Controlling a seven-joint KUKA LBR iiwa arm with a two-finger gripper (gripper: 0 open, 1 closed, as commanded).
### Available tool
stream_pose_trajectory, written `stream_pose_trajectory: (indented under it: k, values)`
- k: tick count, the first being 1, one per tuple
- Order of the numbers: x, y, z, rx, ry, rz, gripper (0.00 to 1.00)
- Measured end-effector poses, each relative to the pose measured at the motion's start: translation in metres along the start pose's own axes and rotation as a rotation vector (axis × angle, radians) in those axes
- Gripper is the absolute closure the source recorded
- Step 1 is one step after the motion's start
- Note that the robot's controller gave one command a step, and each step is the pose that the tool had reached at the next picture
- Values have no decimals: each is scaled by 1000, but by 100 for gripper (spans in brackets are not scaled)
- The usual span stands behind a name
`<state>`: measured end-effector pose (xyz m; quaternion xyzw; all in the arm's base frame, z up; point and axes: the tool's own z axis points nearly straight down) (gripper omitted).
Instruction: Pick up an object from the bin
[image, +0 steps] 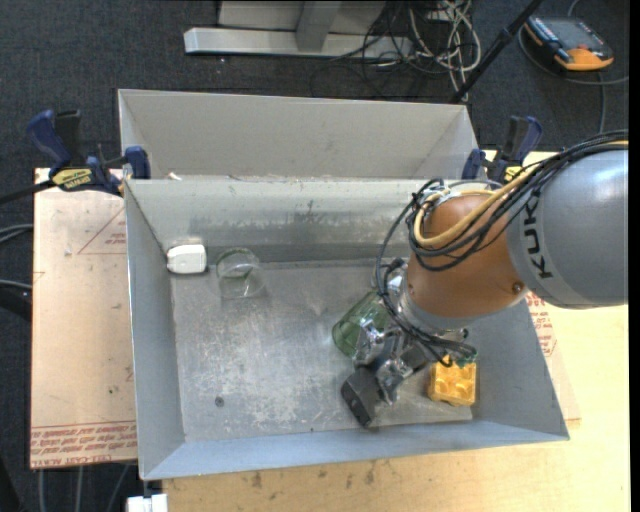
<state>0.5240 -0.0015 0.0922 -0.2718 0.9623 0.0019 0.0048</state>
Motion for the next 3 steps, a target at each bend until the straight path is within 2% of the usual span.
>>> stream_pose_trajectory:
  k: [1, 2, 3]
  values:
    - [-10, -3, -103, -1, 11, 24, 100]
    - [-10, -3, -103, -1, 11, 24, 100]
    - [-21, -10, -176, -3, 10, -193, 100]
